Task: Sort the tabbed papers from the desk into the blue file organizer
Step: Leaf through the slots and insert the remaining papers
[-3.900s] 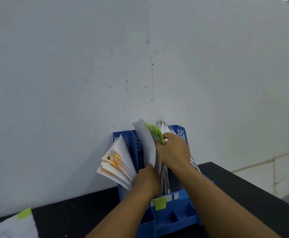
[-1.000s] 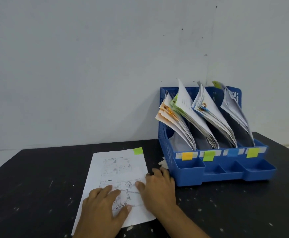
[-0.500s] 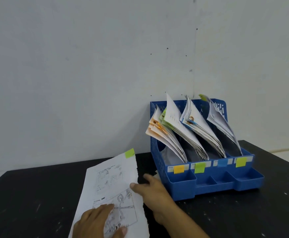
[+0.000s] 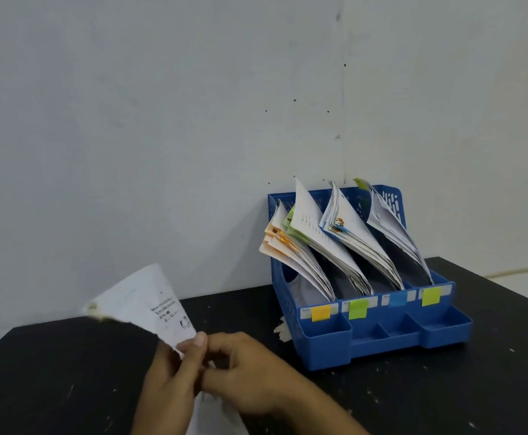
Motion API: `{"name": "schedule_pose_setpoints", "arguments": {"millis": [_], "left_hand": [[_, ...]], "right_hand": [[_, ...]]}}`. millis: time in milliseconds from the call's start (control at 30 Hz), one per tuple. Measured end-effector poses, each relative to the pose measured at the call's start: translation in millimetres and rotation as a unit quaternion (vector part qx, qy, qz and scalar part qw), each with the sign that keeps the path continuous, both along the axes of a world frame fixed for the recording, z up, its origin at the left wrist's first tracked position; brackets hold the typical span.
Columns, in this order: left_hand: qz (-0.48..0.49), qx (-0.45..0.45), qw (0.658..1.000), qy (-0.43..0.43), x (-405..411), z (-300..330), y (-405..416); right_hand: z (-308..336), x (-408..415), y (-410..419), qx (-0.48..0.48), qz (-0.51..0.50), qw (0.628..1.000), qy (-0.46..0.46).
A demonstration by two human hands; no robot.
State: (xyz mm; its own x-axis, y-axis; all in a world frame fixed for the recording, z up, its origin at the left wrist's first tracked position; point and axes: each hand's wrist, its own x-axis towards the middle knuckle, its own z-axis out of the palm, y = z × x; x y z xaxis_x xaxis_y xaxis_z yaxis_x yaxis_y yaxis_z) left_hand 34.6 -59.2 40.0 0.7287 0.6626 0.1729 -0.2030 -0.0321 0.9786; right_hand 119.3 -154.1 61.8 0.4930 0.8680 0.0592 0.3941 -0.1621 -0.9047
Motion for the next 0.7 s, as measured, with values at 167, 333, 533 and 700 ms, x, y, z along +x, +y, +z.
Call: {"name": "schedule_pose_setpoints", "arguments": {"millis": [167, 333, 533, 700], "left_hand": [[0.061, 0.031, 0.997, 0.025, 1, 9, -8], [0.060, 0.072, 0.995, 0.019, 1, 21, -14], [0.044, 0.098, 0.994, -0.028, -1, 53, -25], [0.009, 0.082, 0.994, -0.079, 6, 96, -34]], "right_hand": [[21, 1, -22, -0.007, 0.021, 0.999, -0.040], [39, 28, -55, 0.203, -0.303, 0.925, -0.106], [32, 100, -91, 0.024, -0.510, 0.762, -0.398], [46, 129, -83, -0.118, -0.447, 0.724, -0.513]]}}
